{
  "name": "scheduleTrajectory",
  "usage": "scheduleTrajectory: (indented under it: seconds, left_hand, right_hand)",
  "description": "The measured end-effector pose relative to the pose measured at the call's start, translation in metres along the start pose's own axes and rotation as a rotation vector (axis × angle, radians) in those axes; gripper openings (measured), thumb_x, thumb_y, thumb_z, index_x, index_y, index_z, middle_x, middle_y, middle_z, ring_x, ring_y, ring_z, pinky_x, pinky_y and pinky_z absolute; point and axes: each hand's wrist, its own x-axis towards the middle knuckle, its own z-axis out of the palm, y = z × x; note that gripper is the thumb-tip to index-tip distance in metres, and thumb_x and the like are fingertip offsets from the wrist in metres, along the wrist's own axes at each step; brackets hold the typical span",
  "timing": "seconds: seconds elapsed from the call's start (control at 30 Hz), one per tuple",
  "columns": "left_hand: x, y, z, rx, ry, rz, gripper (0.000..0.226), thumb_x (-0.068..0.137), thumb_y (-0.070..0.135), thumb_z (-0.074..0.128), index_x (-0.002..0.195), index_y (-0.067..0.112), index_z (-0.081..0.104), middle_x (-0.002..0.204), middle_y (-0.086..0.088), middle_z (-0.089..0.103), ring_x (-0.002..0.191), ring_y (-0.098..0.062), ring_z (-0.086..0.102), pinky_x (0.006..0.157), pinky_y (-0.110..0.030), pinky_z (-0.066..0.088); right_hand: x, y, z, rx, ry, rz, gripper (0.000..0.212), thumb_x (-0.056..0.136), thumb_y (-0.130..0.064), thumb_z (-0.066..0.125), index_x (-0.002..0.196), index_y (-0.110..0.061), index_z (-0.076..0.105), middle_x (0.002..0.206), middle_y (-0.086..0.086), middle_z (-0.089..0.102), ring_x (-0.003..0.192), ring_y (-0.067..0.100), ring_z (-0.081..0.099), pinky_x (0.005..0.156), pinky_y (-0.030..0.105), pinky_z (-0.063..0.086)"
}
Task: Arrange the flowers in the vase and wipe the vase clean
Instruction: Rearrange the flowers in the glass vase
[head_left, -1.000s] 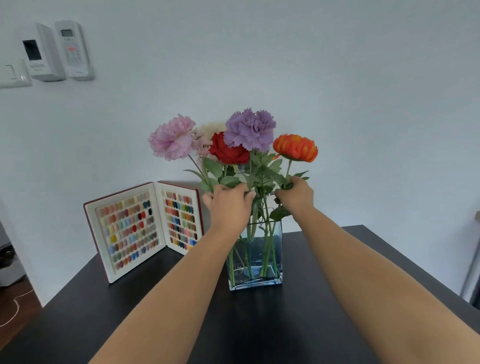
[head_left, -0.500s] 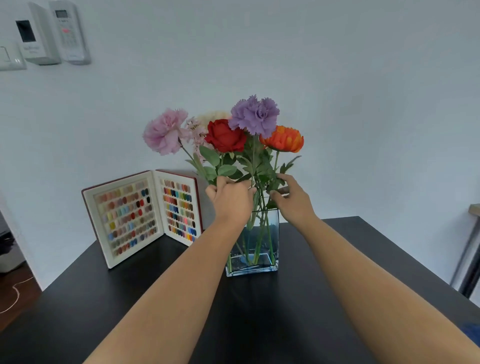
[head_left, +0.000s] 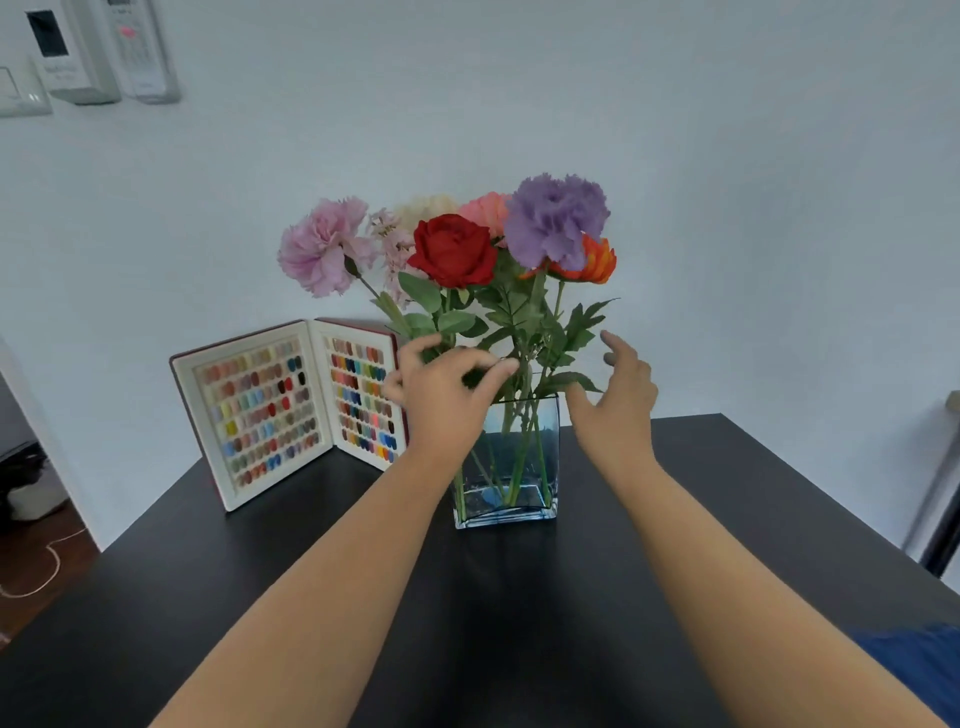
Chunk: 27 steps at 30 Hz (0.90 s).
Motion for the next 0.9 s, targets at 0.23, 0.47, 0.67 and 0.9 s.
scheduleTrajectory:
  seconds: [0.23,0.47,0.67,0.9]
  left_hand:
    - [0.000,-0.047,-0.017,-0.454,0.071,-0.399,0.028,0.092,0.038,0.068,0.071,0.023,0.057,0.075,0.006,0.060,0.075,-0.011,0.055,0.079,-0.034,0.045]
    - [0.008,-0.045,-0.011,-0.343,-0.141,-0.430,0.018,0.096,0.021,0.064,0.104,0.019,0.049,0.093,0.006,0.057,0.094,-0.016,0.055,0.088,-0.030,0.041]
    - [0.008,-0.040,-0.013,-0.262,-0.323,-0.336,0.012,0.101,0.017,0.056,0.110,0.018,0.048,0.105,-0.003,0.061,0.099,-0.019,0.056,0.091,-0.029,0.041]
    - [0.007,-0.042,-0.027,-0.188,-0.262,-0.248,0.016,0.101,0.014,0.054,0.116,0.007,0.057,0.100,-0.003,0.062,0.092,-0.018,0.058,0.082,-0.028,0.040]
  right_hand:
    - [-0.021,-0.018,0.017,0.041,-0.048,-0.216,0.031,0.086,-0.012,0.060,0.116,-0.021,0.058,0.117,0.000,0.049,0.108,0.015,0.042,0.090,0.025,0.036]
    - [-0.010,-0.022,0.018,0.179,0.055,-0.025,0.022,0.083,-0.012,0.062,0.099,-0.026,0.055,0.105,-0.006,0.048,0.099,0.020,0.055,0.083,0.026,0.046]
    - [-0.010,-0.002,0.014,0.254,0.025,0.254,0.018,0.086,-0.014,0.062,0.101,-0.019,0.054,0.113,0.006,0.053,0.093,0.018,0.054,0.074,0.024,0.039]
    - [0.013,-0.002,0.013,0.161,-0.025,0.320,0.050,0.087,-0.035,0.062,0.132,-0.018,0.048,0.106,0.008,0.057,0.096,0.023,0.057,0.085,0.037,0.046]
